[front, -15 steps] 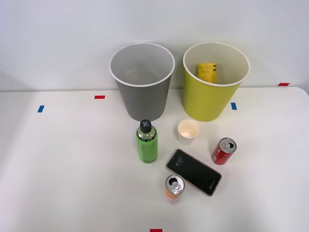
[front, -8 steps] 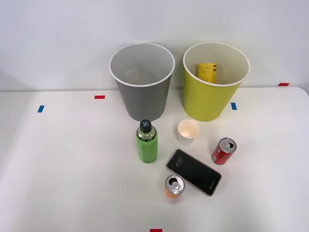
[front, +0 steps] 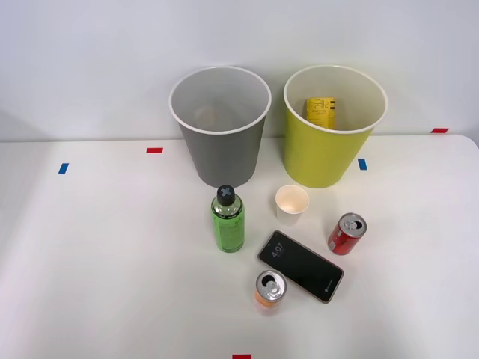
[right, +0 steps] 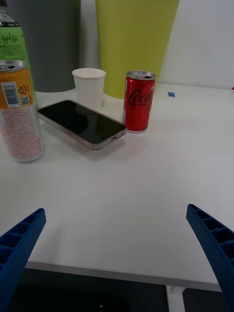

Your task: Put cans in the gray bin, plastic bottles in the light green bin

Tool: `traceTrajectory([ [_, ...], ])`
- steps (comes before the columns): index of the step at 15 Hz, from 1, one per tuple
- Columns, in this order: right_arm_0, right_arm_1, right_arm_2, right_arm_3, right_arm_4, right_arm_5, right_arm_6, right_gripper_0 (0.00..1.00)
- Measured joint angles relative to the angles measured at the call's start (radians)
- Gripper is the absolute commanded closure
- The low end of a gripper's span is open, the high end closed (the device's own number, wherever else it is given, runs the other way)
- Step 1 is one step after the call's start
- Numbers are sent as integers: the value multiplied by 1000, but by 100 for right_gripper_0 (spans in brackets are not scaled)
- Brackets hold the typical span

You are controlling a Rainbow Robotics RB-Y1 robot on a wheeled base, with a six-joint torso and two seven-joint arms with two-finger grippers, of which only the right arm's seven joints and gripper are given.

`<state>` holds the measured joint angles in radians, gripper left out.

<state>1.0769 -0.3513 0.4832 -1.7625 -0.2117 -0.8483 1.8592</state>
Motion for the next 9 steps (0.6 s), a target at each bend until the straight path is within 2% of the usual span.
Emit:
traceTrajectory([
  [9,0,0,0,0,0,0,0,0],
])
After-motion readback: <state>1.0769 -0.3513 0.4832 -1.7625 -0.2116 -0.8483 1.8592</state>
